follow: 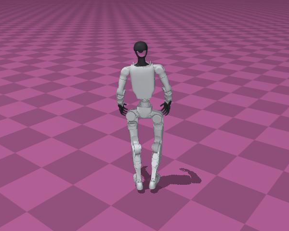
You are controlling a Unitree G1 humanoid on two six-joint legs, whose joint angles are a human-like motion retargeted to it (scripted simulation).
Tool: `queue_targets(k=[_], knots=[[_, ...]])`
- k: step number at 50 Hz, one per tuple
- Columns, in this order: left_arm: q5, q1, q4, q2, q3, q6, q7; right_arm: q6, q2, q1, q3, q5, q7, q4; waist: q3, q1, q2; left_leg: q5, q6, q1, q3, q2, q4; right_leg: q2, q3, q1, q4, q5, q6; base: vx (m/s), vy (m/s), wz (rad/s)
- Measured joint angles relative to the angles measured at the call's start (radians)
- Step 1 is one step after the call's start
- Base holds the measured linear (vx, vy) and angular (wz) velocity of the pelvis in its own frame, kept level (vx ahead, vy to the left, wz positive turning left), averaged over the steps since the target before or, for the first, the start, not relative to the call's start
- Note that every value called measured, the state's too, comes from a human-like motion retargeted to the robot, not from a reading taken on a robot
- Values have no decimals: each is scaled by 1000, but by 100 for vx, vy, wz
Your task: Sport exercise
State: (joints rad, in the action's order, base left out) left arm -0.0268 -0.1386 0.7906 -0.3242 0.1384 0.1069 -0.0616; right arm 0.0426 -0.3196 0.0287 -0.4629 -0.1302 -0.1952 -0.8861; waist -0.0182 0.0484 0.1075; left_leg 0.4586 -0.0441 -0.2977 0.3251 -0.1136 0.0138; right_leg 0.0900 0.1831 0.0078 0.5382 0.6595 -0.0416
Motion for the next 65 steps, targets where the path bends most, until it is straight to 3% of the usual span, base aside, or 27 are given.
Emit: queue_targets(k=[8,10,13,15,18,20,25,27,38,47,53,55,60,62,65], knots=[[-6,40,31,0,0,26,-5,19,13,46,-18,-4,3,-60,-66,9,99,-17,-17,-42,-10,-117,10,143,-49,-93,276,125,-24,-1,0,-1],[-9,71,38,-15,-1,27,-10,24,24,79,-12,-5,0,-78,-24,-2,100,-3,-32,28,-20,-111,3,121,-43,-143,242,112,-15,1,2,10],[-7,60,37,-7,5,30,-9,24,24,71,-25,-12,3,-87,-31,1,124,-26,-25,16,-12,-135,11,161,-61,-166,304,127,-24,-3,0,-2],[-7,78,37,-16,4,30,-10,26,28,90,-21,-12,4,-95,6,-10,112,-9,-36,71,-19,-120,4,130,-51,-197,262,113,-14,0,0,0],[-2,66,37,-6,10,33,-6,28,27,82,-31,-16,7,-100,-3,-9,134,-31,-27,58,-10,-144,12,168,-70,-218,321,127,-23,-3,0,-1],[0,83,37,-12,8,34,-7,30,28,101,-29,-14,5,-103,26,-19,121,-13,-37,104,-16,-130,5,139,-62,-242,283,114,-13,0,0,0],[8,71,37,1,22,40,-5,34,26,98,-46,-16,2,-106,16,-26,150,-38,-26,99,-3,-166,16,188,-93,-282,361,132,-26,-4,0,-1],[9,88,38,-5,23,42,-6,36,25,122,-45,-12,-7,-106,50,-40,130,-20,-32,154,-5,-144,7,151,-83,-315,323,116,-17,0,0,0],[30,80,40,1,75,61,6,58,24,168,-81,-15,0,-91,59,-100,173,-53,-11,202,34,-204,18,213,-152,-457,473,137,-51,-7,2,4],[67,132,44,-33,106,73,6,72,49,194,-99,-26,23,-89,132,-155,166,-66,-1,311,92,-201,18,245,-138,-606,518,147,-50,-2,0,-1],[81,168,46,-37,121,74,-15,66,62,171,-100,-36,19,-130,169,-166,182,-70,-6,330,118,-215,21,292,-126,-632,521,136,-60,1,-1,-8],[78,194,54,-46,121,70,-33,63,71,182,-93,-43,5,-153,186,-151,141,-41,-12,354,123,-165,7,232,-83,-607,446,116,-46,8,-2,-41],[84,185,66,-26,125,64,-58,53,79,153,-101,-60,-16,-185,193,-146,179,-69,-11,328,142,-196,19,274,-112,-611,472,129,-62,2,-6,-23],[81,194,77,-31,120,58,-79,50,86,161,-96,-70,-36,-199,194,-126,145,-42,-16,327,144,-149,7,212,-79,-564,398,114,-50,9,-4,-43],[82,174,89,-15,119,53,-91,46,89,146,-99,-80,-47,-210,192,-123,173,-64,-13,303,154,-170,16,240,-102,-568,432,127,-61,3,-8,-18]])
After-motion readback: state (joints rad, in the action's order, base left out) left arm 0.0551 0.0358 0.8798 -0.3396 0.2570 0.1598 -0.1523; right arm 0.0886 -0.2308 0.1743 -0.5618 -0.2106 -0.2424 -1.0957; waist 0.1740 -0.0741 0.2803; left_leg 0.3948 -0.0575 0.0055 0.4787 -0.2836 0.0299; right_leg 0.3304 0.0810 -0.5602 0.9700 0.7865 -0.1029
